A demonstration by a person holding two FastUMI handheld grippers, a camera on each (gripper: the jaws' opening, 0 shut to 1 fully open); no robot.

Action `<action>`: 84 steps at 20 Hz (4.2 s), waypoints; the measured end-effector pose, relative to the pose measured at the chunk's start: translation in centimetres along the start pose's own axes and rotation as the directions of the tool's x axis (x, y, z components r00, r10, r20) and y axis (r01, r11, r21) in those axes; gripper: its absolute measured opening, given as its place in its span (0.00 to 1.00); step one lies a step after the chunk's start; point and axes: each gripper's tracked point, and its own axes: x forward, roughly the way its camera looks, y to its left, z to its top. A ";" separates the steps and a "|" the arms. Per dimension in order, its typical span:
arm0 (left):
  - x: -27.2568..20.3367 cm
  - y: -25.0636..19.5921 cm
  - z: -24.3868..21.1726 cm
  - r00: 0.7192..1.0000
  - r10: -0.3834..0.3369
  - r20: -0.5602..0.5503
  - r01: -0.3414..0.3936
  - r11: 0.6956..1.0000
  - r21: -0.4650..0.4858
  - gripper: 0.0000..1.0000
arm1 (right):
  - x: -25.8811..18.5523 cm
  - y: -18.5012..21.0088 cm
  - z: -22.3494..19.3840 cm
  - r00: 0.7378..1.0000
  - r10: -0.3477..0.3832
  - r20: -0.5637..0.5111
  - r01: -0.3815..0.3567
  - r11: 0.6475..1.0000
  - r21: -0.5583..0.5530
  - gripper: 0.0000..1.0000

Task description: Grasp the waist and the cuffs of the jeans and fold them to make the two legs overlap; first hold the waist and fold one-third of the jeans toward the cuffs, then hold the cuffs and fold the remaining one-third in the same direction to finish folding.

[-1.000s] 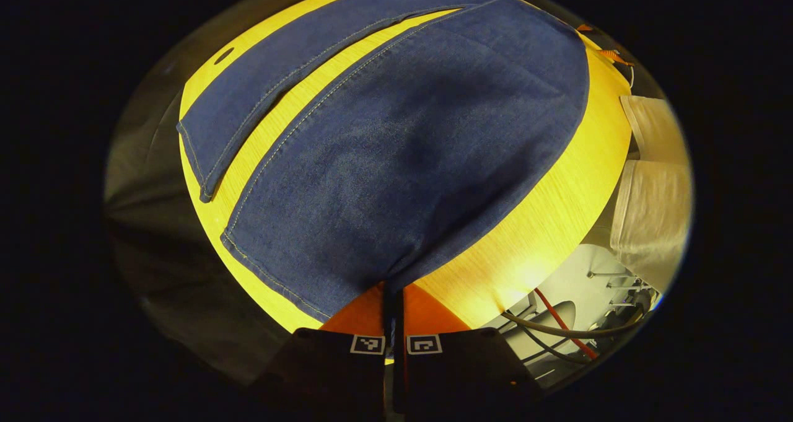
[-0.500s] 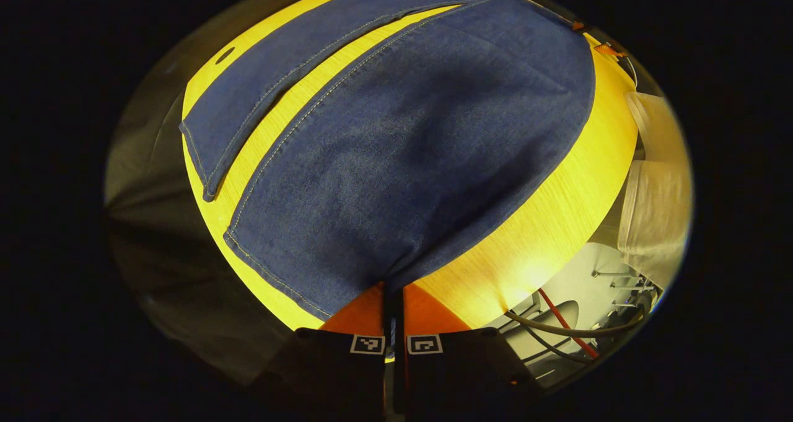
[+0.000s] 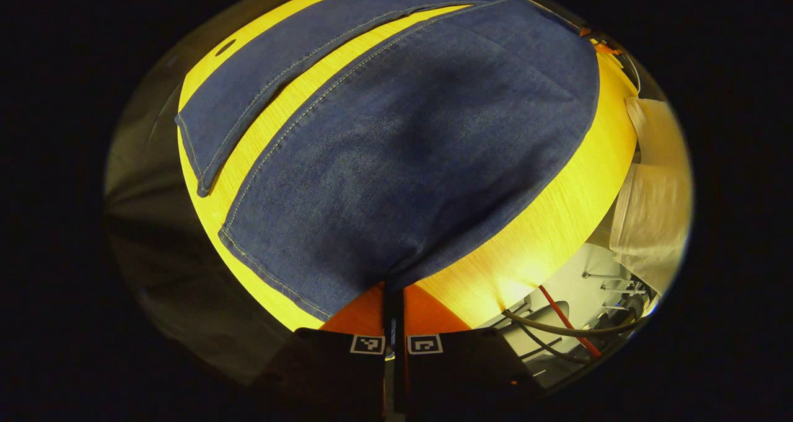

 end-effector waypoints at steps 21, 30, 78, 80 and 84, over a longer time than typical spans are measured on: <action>-2.2 0.7 0.5 0.999 -0.006 -0.050 0.004 0.999 -0.032 0.00 | -2.3 -0.6 0.5 0.976 -0.177 0.128 0.148 0.967 0.206 0.03; -12.7 8.9 7.1 0.987 0.149 -0.057 -0.146 0.988 0.049 0.00 | -11.0 -7.9 9.2 0.900 -0.313 0.304 0.184 0.904 0.385 0.00; -4.5 32.9 25.3 0.570 0.731 0.376 -0.026 0.473 -0.881 0.96 | -3.3 -28.2 2.4 0.835 -0.455 0.309 -0.054 0.490 0.870 0.99; -5.0 32.9 25.8 0.556 0.739 0.380 -0.049 0.485 -0.873 0.96 | -1.8 -28.8 2.0 0.844 -0.444 0.302 -0.057 0.484 0.873 0.96; -6.9 30.7 26.8 0.542 0.738 0.403 -0.049 0.506 -0.861 0.96 | -0.5 -28.6 2.1 0.857 -0.420 0.299 -0.064 0.488 0.870 1.00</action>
